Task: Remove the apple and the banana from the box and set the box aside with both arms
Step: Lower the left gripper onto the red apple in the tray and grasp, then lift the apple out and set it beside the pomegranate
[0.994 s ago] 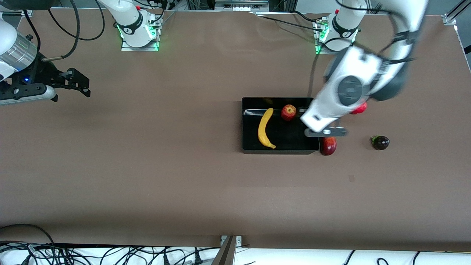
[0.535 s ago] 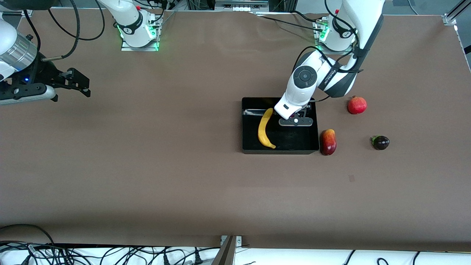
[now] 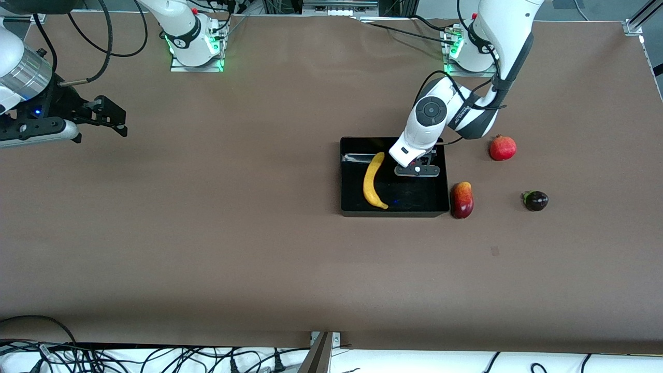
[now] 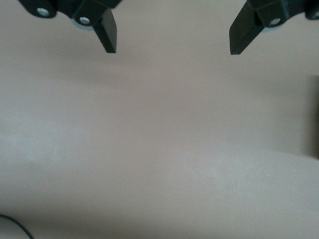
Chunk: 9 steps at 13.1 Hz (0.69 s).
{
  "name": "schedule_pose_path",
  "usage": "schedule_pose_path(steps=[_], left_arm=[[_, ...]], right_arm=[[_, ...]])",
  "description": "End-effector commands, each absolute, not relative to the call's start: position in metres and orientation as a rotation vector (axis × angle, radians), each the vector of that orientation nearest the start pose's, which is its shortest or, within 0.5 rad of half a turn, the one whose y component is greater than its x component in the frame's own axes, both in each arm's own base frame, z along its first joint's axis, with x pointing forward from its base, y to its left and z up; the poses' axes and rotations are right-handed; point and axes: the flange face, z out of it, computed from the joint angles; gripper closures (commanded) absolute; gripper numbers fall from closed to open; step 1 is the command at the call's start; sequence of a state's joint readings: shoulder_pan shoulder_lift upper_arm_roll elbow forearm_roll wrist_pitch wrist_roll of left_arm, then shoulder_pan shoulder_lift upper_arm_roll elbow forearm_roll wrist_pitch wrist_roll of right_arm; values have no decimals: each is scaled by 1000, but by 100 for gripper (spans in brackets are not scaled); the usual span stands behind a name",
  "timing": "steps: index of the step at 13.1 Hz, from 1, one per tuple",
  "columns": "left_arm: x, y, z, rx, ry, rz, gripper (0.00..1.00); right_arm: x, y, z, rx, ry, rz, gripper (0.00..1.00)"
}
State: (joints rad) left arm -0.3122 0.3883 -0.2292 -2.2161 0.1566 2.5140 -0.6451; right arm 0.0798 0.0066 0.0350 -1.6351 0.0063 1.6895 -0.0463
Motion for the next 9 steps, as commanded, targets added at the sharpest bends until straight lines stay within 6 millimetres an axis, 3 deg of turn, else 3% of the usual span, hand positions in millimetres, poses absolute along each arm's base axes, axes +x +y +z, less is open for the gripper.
schedule_pose_path(steps=[1, 3, 5, 7, 9], left_arm=[[481, -279, 226, -3097, 24, 23, 76], [503, -267, 267, -3031, 8, 93, 74], [532, -247, 314, -2955, 134, 252, 73], [556, -199, 351, -2925, 232, 399, 73], [556, -148, 353, -2901, 456, 547, 74]], right_arm=[[562, 68, 607, -3119, -248, -86, 0], [562, 68, 607, -3119, -248, -88, 0], [562, 69, 607, -3119, -253, -86, 0], [562, 69, 607, -3119, -253, -86, 0], [562, 69, 607, -3119, -253, -86, 0]])
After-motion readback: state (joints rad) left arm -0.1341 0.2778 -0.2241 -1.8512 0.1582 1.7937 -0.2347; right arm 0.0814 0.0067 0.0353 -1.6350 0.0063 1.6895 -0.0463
